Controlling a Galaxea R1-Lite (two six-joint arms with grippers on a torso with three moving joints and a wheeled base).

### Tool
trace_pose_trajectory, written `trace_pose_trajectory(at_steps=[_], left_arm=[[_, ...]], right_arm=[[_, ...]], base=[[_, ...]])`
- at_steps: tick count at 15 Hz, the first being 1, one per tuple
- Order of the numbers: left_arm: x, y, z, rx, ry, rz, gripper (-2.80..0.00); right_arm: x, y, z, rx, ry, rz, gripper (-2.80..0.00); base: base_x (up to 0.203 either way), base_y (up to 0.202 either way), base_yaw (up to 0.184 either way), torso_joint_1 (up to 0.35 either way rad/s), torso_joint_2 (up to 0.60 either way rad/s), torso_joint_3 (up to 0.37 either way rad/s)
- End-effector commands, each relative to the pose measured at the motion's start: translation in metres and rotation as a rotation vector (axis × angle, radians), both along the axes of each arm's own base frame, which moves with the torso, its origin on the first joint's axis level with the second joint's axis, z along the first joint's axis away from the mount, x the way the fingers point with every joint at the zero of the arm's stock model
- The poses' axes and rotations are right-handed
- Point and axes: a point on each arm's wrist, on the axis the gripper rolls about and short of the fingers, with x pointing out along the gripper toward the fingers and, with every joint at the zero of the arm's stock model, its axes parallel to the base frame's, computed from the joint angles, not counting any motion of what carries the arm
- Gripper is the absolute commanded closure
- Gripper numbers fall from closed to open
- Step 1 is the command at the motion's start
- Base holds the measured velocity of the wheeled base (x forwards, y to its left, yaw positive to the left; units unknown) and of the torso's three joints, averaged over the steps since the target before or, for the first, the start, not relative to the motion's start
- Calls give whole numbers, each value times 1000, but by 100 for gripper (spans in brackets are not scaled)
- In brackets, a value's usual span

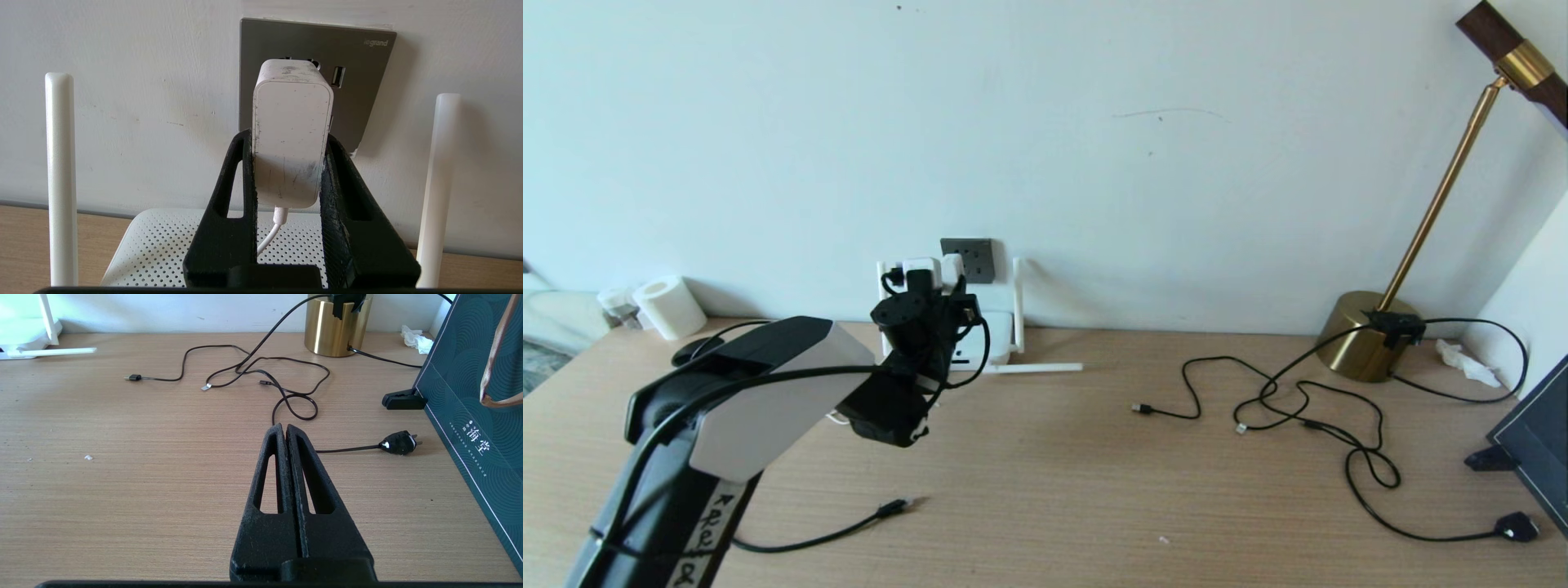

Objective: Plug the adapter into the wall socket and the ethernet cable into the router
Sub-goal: Plug plug into socket

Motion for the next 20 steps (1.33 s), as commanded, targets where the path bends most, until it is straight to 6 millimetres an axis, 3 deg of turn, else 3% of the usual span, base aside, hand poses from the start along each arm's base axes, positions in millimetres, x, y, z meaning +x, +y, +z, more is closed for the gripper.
trace_pose_trajectory(at_steps=[1,20], left_arm=[[0,0,1,14,-9,-7,0],[4,-1,2,14,-73,2,0]], right_arm=[[0,0,0,0,-1,-1,0],[0,0,0,0,1,-2,0]], base=[[0,0,0,0,0,0],[0,0,0,0,0,0]])
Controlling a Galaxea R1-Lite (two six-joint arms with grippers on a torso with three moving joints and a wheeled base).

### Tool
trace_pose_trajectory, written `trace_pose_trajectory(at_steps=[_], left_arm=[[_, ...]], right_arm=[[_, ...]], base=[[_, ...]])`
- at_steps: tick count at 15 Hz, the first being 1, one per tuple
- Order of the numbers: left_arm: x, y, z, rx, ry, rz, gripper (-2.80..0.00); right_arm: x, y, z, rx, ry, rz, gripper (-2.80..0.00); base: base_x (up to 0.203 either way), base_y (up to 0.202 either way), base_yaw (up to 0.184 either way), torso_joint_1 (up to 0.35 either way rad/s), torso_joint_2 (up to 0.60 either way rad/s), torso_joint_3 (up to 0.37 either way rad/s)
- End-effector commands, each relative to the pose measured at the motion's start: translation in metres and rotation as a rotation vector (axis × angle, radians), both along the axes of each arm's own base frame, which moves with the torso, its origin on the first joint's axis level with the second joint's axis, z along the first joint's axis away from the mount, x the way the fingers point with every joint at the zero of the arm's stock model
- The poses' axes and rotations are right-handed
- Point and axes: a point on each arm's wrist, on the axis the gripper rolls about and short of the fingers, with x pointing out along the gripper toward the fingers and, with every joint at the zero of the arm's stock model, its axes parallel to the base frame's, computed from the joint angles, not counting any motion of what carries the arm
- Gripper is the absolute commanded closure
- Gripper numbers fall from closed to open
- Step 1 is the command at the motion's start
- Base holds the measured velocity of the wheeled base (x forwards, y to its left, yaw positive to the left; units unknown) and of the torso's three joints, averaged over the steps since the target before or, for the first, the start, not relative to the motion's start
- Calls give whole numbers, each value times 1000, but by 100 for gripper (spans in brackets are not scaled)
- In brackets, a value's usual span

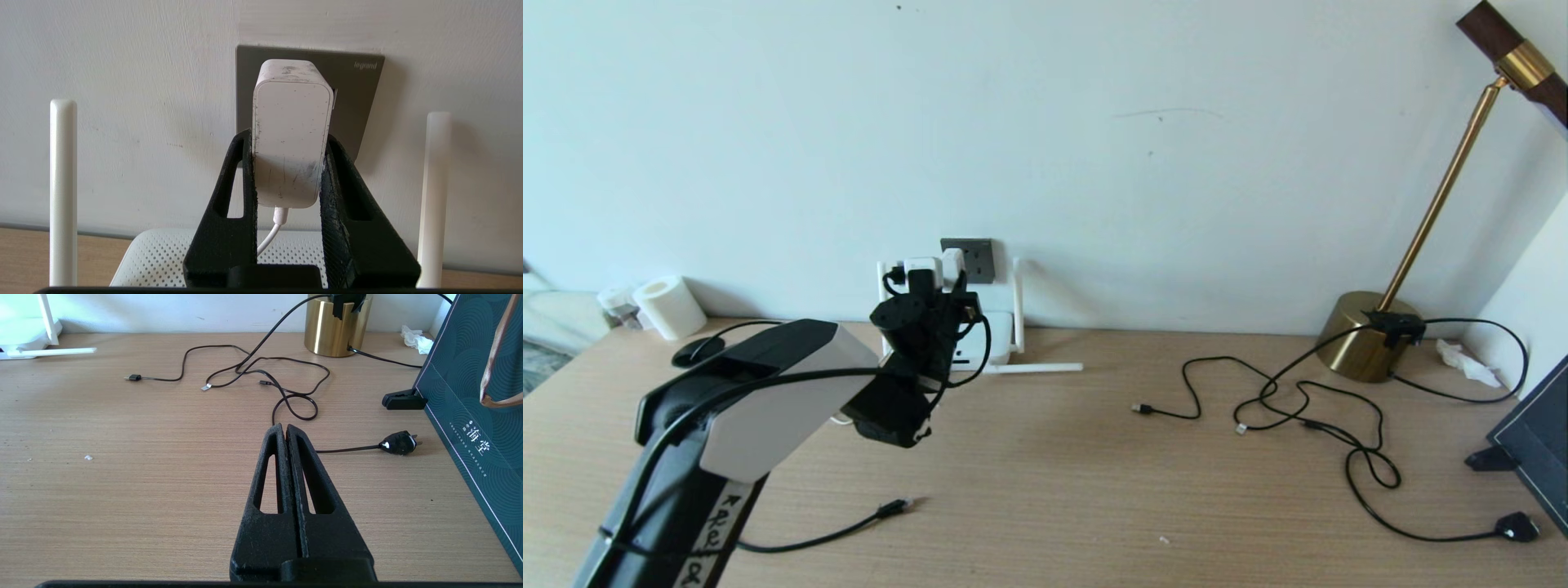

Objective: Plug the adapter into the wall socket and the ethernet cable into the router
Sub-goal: Plug plug into socket

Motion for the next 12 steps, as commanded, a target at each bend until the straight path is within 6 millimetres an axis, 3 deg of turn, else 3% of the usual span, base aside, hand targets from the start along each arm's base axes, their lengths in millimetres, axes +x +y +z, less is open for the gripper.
trace_pose_trajectory(at_steps=[1,12], left_arm=[[2,0,0,-2,-13,3,0],[11,-3,-7,4,-37,7,0]], right_arm=[[0,0,0,0,-1,0,0],[0,0,0,0,-1,0,0]], base=[[0,0,0,0,0,0],[0,0,0,0,0,0]])
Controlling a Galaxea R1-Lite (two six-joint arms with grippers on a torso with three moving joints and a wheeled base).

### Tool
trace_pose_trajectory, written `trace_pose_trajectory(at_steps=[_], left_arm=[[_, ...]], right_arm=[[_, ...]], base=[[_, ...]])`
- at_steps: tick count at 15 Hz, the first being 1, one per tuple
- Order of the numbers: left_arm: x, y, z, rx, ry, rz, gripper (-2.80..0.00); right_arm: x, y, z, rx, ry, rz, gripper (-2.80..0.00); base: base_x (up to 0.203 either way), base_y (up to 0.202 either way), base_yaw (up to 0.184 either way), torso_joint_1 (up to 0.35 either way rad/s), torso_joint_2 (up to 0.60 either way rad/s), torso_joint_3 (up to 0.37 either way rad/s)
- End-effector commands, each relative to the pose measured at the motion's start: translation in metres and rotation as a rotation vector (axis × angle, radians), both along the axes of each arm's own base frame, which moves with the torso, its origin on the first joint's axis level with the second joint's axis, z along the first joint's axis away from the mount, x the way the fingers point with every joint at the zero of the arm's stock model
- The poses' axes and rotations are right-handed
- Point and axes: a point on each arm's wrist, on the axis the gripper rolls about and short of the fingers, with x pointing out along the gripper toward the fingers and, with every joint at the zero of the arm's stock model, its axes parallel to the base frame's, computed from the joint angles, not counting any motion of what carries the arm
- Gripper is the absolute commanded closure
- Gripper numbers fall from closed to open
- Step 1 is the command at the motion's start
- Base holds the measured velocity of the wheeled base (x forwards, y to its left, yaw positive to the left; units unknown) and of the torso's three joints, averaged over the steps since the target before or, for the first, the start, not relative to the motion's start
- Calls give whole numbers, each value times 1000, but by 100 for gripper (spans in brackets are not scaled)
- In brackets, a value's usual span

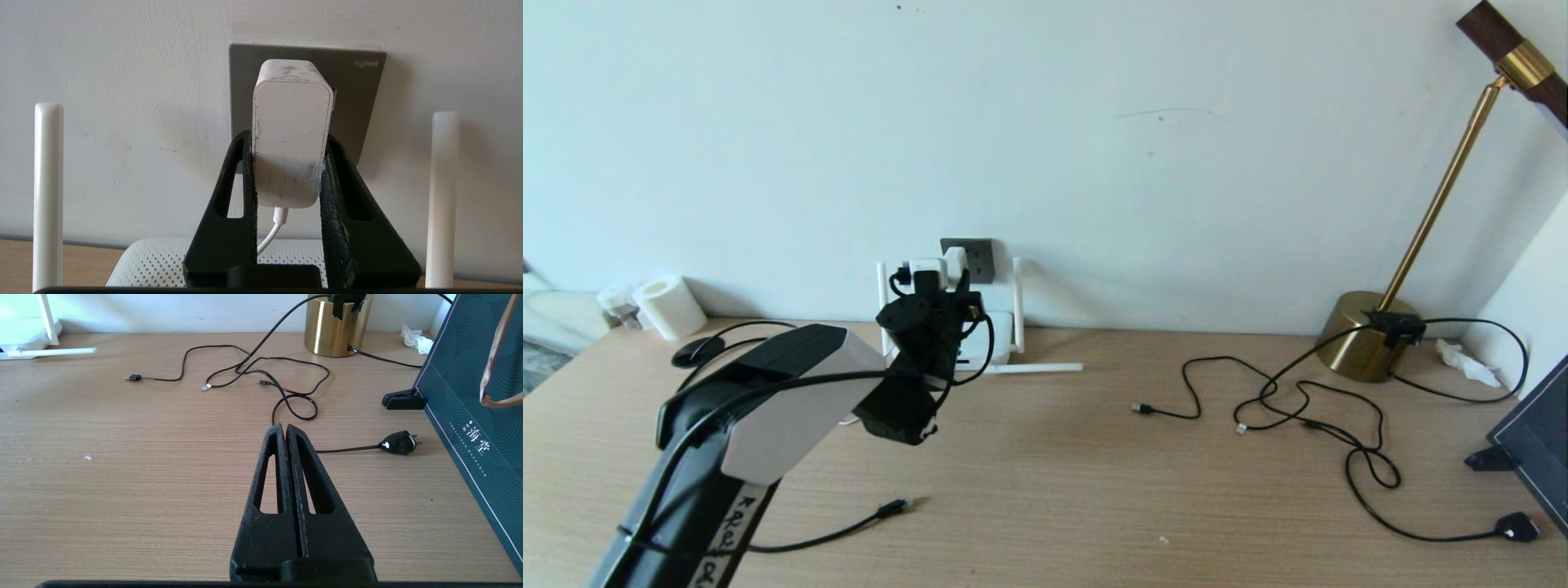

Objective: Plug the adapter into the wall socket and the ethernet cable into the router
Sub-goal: Plug plug into socket

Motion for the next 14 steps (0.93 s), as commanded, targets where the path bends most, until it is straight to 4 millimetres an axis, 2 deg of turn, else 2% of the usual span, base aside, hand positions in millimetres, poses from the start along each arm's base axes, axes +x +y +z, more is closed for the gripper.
trace_pose_trajectory(at_steps=[1,8,14], left_arm=[[3,-1,0,-6,-20,1,0],[6,-1,-9,-1,-7,3,0],[9,2,-5,-6,-21,11,0]], right_arm=[[0,0,0,0,-1,1,0],[0,0,0,0,-1,-1,0],[0,0,0,0,1,1,0]], base=[[0,0,0,0,0,0],[0,0,0,0,0,0],[0,0,0,0,0,0]])
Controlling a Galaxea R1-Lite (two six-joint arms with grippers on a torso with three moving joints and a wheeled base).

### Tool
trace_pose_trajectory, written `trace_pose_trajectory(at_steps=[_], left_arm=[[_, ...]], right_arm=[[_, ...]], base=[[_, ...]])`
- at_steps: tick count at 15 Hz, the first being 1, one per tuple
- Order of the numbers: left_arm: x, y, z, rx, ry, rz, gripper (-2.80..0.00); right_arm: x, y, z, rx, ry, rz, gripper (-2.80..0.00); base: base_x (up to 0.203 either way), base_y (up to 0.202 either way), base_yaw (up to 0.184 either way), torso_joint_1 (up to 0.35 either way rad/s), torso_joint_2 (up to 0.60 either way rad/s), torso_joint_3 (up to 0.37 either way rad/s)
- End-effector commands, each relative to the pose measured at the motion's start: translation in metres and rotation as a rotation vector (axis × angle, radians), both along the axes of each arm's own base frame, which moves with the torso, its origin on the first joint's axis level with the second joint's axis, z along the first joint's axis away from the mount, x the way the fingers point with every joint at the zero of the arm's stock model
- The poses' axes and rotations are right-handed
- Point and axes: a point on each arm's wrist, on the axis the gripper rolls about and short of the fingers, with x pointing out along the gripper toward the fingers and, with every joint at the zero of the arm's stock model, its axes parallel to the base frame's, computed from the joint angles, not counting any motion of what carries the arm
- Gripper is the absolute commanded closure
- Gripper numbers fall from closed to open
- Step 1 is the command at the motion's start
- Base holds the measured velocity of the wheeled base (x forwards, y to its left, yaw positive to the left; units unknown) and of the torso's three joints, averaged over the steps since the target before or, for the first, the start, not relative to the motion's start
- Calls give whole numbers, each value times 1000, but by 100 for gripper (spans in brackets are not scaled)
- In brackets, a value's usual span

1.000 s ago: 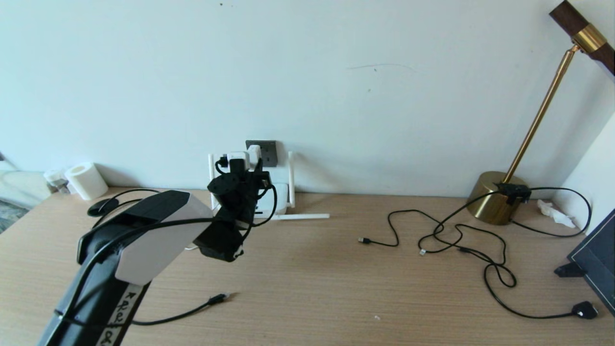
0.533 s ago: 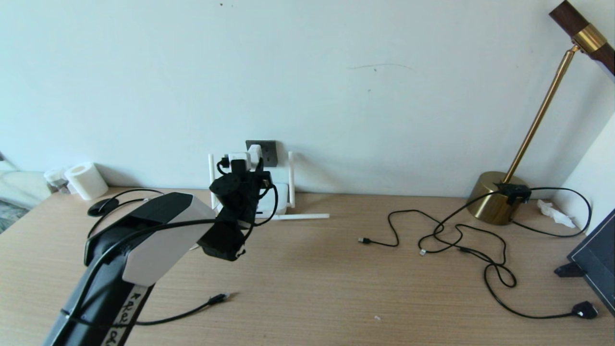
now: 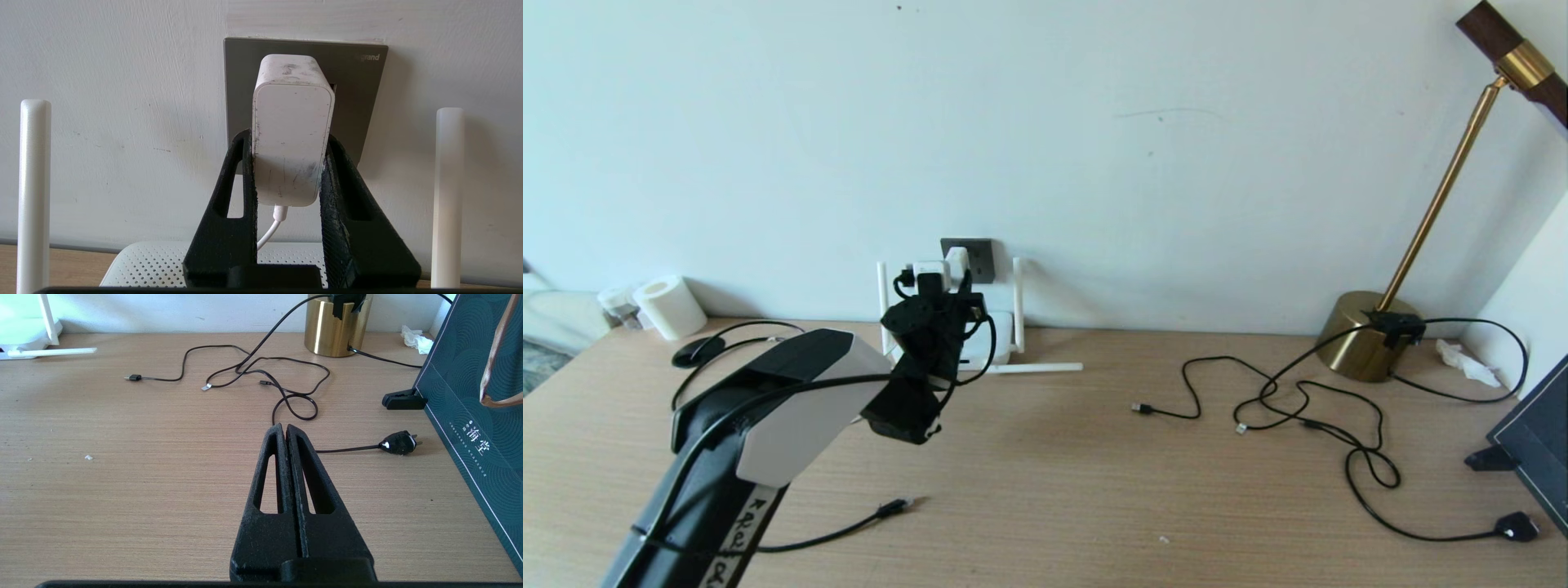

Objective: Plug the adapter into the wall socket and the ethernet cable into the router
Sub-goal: Plug plug into socket

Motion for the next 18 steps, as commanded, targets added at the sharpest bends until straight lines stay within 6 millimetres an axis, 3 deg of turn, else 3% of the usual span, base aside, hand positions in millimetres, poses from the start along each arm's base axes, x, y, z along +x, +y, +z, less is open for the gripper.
trace_pose_trajectory(at_steps=[1,18], left_arm=[[0,1,1,-4,-9,5,0],[0,0,-6,4,10,4,0]], right_arm=[[0,0,0,0,0,-1,0],[0,0,0,0,0,-1,0]], base=[[0,0,0,0,0,0],[0,0,0,0,0,0]])
